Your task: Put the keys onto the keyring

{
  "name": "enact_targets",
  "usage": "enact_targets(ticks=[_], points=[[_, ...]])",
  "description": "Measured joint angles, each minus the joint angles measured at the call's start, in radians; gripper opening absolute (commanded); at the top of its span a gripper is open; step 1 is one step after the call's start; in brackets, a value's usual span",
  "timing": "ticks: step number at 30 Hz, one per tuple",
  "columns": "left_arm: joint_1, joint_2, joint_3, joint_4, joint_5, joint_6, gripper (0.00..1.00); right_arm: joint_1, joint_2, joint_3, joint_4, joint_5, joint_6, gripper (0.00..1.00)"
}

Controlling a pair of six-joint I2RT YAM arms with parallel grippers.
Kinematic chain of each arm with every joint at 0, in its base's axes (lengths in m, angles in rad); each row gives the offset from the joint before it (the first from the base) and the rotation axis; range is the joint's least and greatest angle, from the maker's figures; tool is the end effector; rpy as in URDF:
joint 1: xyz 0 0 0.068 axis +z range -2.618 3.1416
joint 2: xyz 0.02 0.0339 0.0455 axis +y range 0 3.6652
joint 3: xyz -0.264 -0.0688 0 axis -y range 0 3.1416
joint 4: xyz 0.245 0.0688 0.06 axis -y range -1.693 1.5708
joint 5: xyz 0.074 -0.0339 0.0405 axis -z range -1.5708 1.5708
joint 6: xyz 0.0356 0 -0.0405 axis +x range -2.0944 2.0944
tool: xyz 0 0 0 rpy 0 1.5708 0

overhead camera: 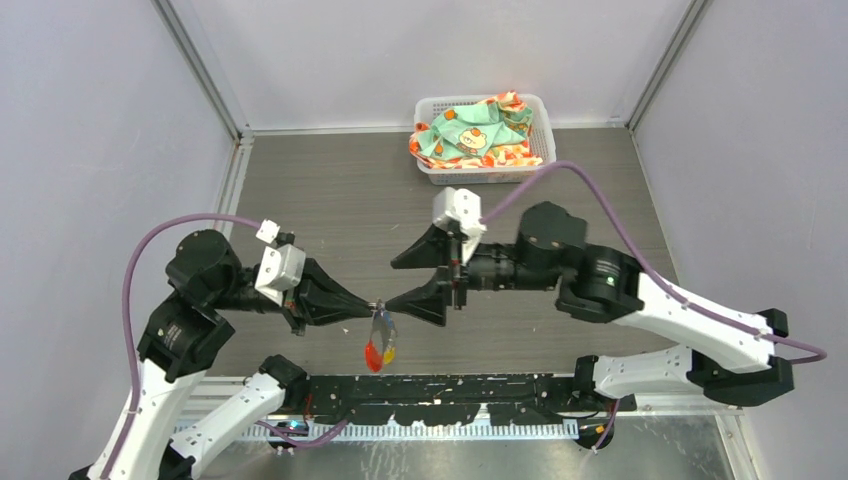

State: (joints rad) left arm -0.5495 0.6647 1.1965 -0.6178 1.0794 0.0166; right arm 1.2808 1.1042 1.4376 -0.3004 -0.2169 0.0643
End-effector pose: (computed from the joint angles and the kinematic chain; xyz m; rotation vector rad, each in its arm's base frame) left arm 0.0547 -0.0703 0.4445 1.2558 1.2553 -1.2752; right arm 0.0561 0.2147 0.4897 -1.1039 1.2579 1.2125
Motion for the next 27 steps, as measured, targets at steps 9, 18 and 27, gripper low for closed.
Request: enact_targets(ticks=[9,18,27], points=[[0.0,-0.028,0.0,0.077,-0.006,-0.121,0.0,-0.046,0.085,0.018,-0.082,-0.177,0.04,0.68],[0.0,-0.028,-0.005,0.083,-0.023,-0.146,0.0,-0.046,0.08,0.029,-0.066,-0.211,0.05,0.75],[0.0,-0.028,-0.01,0.082,-0.025,-0.148,0.0,-0.046,0.082,0.054,-0.069,-0.167,0.041,0.73]])
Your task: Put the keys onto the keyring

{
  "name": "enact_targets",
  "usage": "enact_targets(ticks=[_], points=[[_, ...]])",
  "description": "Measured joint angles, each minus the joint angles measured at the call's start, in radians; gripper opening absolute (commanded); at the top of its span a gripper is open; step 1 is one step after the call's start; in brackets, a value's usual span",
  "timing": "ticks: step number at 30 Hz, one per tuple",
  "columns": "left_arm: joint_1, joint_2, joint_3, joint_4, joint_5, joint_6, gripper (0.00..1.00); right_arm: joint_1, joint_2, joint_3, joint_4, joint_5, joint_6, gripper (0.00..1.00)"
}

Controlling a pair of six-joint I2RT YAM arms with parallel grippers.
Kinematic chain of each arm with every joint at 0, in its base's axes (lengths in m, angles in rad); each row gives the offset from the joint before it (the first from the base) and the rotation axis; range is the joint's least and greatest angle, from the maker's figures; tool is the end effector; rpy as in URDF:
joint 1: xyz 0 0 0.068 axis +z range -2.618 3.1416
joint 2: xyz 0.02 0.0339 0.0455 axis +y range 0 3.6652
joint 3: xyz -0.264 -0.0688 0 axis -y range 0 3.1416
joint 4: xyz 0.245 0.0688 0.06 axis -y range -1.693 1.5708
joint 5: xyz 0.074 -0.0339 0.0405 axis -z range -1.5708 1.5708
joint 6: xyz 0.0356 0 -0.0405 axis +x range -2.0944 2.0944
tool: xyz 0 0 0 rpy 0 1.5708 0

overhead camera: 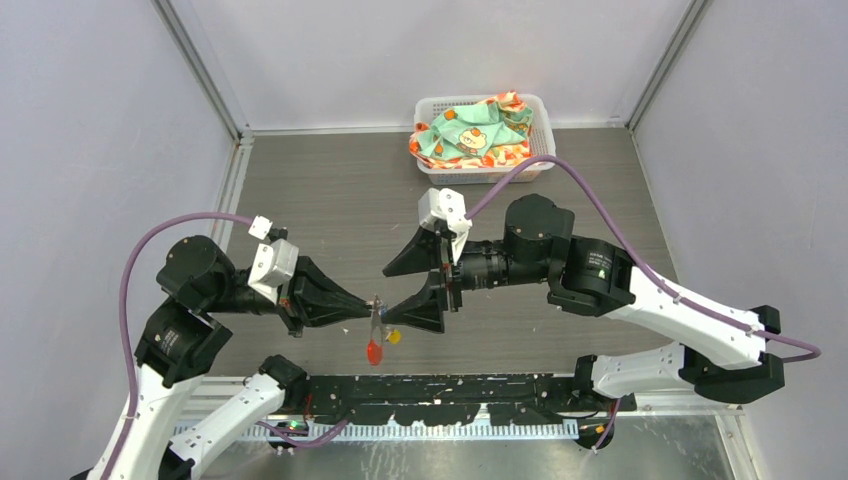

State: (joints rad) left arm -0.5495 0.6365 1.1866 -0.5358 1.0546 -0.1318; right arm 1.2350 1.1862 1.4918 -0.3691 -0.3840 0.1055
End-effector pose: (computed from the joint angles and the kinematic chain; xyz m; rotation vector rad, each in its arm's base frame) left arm 0.0493 -0.0665 0.4510 1.1715 1.2768 -1.3245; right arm 0.0676 0.2341 0.4824 -1.2255 1.3282 1.3072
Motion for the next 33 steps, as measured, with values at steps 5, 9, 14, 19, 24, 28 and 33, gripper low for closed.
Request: enact_targets(ticks=[5,9,14,19,24,28,33], points=[[0.0,0.0,0.0,0.0,-0.004,-0.002,0.0,0.0,0.017,0.039,0.001,-0.001,-0.003,0.68],[0.0,0.001,0.0,0.0,-0.007,-0.005,0.0,0.0,0.034,0.043,-0.002,-0.004,-0.005,0.63],[0.0,0.001,0.0,0.0,-0.007,-0.014,0.0,0.0,0.064,0.06,-0.022,-0.017,-0.014,0.46],[0.0,0.001,0.0,-0.001,-0.011,-0.018,0.0,0.0,0.078,0.068,-0.026,-0.035,-0.025,0.12],[0.001,0.005,0.0,-0.001,-0.016,-0.017,0.0,0.001,0.078,0.074,-0.032,-0.046,-0.023,0.01],[0.001,0.013,0.003,-0.028,-0.022,0.018,0.36,0.001,0.078,0.074,-0.053,-0.045,-0.024,0.01],[0.001,0.06,0.058,-0.161,-0.027,0.131,0.4,0.001,0.085,0.097,-0.154,-0.045,-0.031,0.01]])
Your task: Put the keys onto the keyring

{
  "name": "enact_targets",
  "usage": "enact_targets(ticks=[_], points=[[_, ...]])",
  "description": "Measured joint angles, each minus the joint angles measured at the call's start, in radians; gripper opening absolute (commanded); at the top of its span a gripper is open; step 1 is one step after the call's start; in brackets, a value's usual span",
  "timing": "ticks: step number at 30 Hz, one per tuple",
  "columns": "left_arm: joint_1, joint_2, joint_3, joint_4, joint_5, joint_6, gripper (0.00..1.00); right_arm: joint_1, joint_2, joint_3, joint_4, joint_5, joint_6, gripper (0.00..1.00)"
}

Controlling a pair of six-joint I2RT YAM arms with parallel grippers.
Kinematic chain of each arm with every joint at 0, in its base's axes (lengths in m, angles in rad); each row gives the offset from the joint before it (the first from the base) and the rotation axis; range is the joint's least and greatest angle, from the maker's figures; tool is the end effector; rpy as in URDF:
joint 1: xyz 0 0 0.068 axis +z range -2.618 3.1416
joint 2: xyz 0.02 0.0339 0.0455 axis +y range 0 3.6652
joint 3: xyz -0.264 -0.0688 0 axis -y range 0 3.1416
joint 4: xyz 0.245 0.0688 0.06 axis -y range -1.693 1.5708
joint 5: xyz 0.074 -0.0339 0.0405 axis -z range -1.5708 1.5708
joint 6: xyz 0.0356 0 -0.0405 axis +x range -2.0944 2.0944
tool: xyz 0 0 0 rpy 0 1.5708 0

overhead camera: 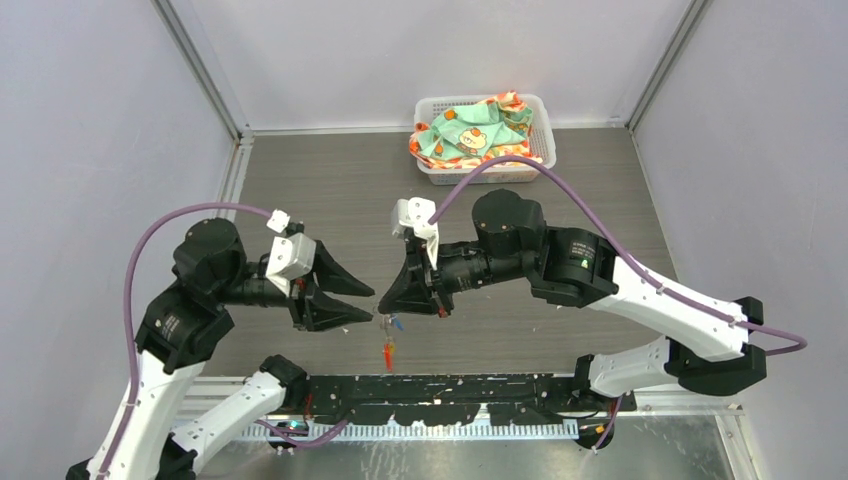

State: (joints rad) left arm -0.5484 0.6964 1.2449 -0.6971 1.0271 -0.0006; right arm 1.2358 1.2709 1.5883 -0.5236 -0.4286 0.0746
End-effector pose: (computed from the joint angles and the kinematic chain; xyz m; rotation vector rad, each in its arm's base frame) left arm 0.0581 -0.0712 0.4481 1.2066 1.3587 -1.2690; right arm 0.0716 0.2506 0.4774 -1.3435 1.4260 1.2880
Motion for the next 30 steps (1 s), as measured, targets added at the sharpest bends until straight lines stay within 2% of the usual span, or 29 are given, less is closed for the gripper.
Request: enact_targets(ticks=[5,13,18,28,30], points=[[0.0,0.08,0.089,-0.162,0.014,0.143,0.36,0.0,0.062,0.111,-0.122,-0.004,-0.027,0.01],[0.0,0.174,0.167,-0.324,0.058,0.271,0.31,-0.001,0.142,0.211,-0.256,-0.003,-0.056,0.01],[0.0,0.186,0.179,-0.381,0.078,0.305,0.18,-0.001,0.157,0.236,-0.304,-0.003,-0.068,0.01],[0.0,0.201,0.18,-0.421,0.088,0.322,0.16,-0.001,0.217,0.307,-0.355,-0.005,-0.084,0.01],[0.0,0.201,0.18,-0.423,0.089,0.322,0.11,-0.001,0.218,0.309,-0.362,-0.004,-0.085,0.01]])
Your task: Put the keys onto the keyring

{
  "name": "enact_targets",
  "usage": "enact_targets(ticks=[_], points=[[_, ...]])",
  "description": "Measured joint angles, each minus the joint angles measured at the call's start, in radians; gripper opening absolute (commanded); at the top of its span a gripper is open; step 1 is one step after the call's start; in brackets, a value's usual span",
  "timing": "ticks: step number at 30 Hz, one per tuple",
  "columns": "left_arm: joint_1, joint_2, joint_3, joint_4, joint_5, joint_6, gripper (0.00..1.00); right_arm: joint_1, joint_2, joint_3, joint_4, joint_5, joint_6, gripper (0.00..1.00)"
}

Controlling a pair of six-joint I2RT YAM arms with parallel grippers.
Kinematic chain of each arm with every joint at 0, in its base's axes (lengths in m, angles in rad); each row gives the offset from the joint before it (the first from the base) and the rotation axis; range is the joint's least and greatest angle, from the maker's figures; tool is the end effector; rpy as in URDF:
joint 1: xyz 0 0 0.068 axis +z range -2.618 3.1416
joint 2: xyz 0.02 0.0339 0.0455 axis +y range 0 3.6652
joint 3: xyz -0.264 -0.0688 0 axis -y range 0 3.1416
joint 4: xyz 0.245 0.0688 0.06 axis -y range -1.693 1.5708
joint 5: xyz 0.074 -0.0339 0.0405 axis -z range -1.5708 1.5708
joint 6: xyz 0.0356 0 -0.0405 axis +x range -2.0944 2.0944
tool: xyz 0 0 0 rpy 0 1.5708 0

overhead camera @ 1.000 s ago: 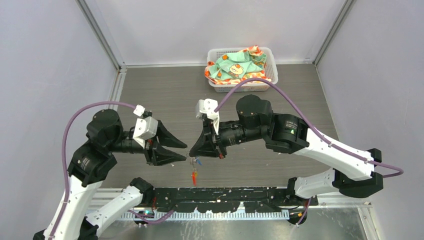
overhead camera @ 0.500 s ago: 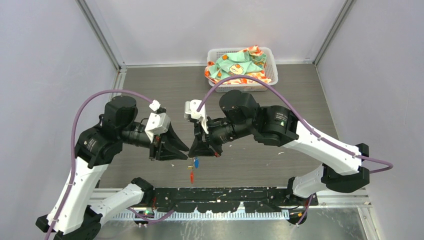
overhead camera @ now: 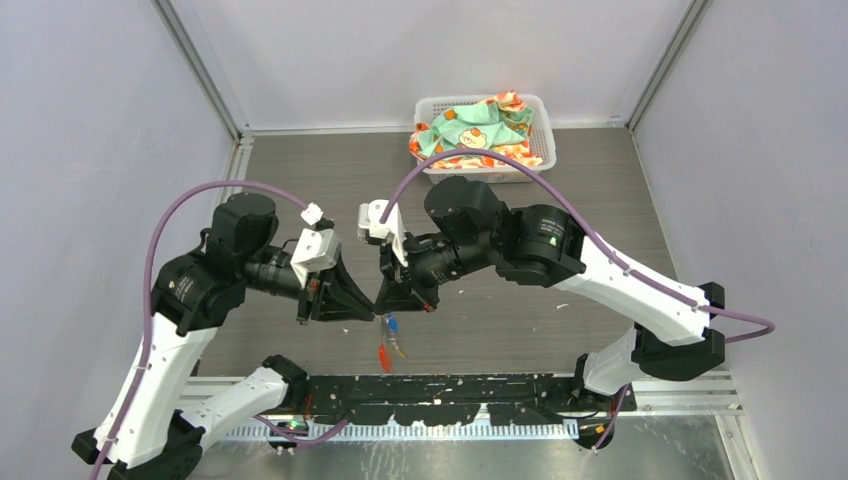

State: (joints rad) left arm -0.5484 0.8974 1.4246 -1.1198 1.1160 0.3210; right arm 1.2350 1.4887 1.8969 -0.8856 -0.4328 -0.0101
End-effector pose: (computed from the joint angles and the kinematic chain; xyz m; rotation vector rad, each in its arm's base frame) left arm 0.0783 -0.0853 0.4449 1.4061 1.4930 -1.3245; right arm 0.0827 0.2823 0.4801 -1.5245 1.6184 1.1674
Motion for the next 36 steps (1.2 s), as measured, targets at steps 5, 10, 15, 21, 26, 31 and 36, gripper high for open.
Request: enact_targets(ticks=[5,10,15,21,26,31,36], points=[[0.0,0.0,0.0,0.001,0.002,0.0,0.01,0.0,0.006,0.013,-0.015,-0.004,0.0,0.16],[0.0,-0.005,-0.003,0.012,-0.019,-0.005,0.0,0.0,0.006,0.013,-0.001,-0.01,0.012,0.45],[0.0,-0.066,-0.085,0.157,-0.061,-0.098,0.0,-0.007,-0.063,-0.095,0.104,0.015,0.058,0.53],[0.0,-0.126,-0.145,0.323,-0.069,-0.247,0.0,-0.053,-0.261,-0.289,0.224,0.053,0.145,0.53],[0.0,-0.129,-0.145,0.431,-0.051,-0.343,0.0,-0.074,-0.375,-0.382,0.322,0.076,0.2,0.54],[0.0,-0.126,-0.145,0.46,-0.042,-0.375,0.0,-0.079,-0.369,-0.404,0.386,0.071,0.229,0.52],[0.0,-0.126,-0.145,0.472,-0.042,-0.391,0.0,-0.081,-0.336,-0.406,0.433,0.05,0.249,0.47]])
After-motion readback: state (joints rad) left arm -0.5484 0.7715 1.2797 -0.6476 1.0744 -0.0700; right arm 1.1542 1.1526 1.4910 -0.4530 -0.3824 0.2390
